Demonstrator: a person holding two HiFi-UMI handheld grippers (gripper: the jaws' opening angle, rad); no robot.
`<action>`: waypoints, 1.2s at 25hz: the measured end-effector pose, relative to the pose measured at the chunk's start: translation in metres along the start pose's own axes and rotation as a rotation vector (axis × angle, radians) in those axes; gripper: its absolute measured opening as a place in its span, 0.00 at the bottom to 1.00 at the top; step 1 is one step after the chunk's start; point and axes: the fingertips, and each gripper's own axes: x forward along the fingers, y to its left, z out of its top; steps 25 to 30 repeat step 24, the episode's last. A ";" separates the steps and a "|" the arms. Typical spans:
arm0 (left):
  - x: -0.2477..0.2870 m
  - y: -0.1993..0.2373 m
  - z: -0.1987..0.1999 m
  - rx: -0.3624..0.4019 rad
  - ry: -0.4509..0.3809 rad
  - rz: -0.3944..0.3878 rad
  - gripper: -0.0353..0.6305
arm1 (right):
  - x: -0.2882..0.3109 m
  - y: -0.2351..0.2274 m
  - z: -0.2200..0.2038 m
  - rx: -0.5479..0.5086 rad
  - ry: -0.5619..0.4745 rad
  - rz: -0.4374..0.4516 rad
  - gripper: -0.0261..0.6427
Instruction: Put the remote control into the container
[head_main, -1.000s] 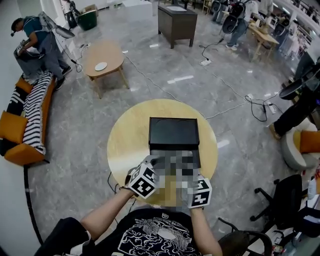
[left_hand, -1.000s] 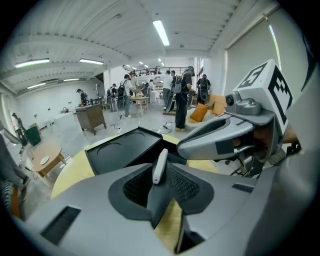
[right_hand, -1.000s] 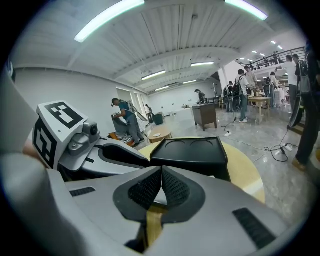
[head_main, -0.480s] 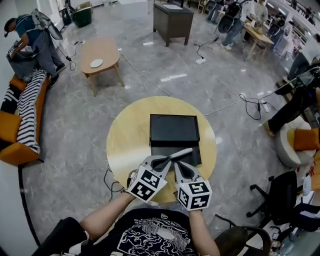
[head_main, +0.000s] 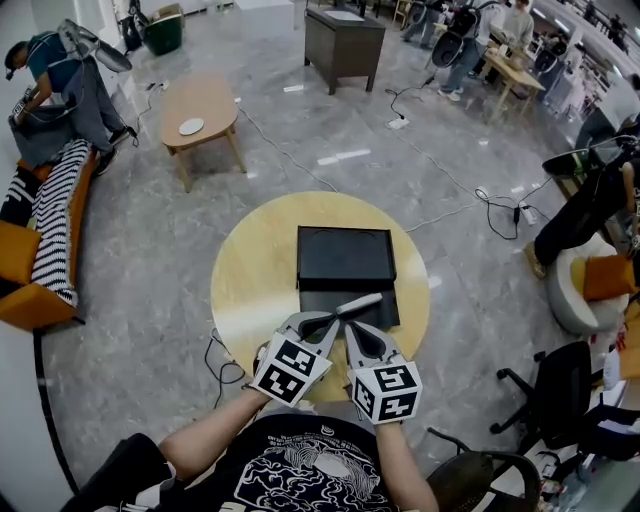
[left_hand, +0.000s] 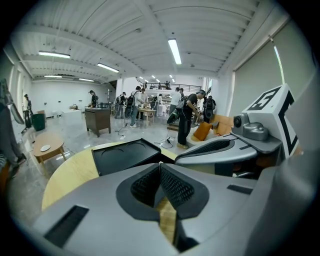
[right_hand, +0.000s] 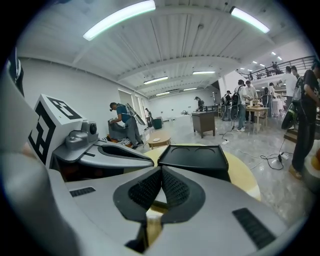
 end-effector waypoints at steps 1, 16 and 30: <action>0.000 -0.002 -0.001 0.000 -0.001 0.004 0.08 | -0.002 0.000 -0.001 -0.003 0.000 0.001 0.07; -0.002 -0.008 -0.004 0.008 0.010 0.000 0.08 | -0.006 0.003 -0.003 -0.001 -0.006 0.002 0.07; -0.002 -0.013 -0.009 0.006 0.019 -0.003 0.08 | -0.011 0.003 -0.006 -0.005 -0.001 0.007 0.07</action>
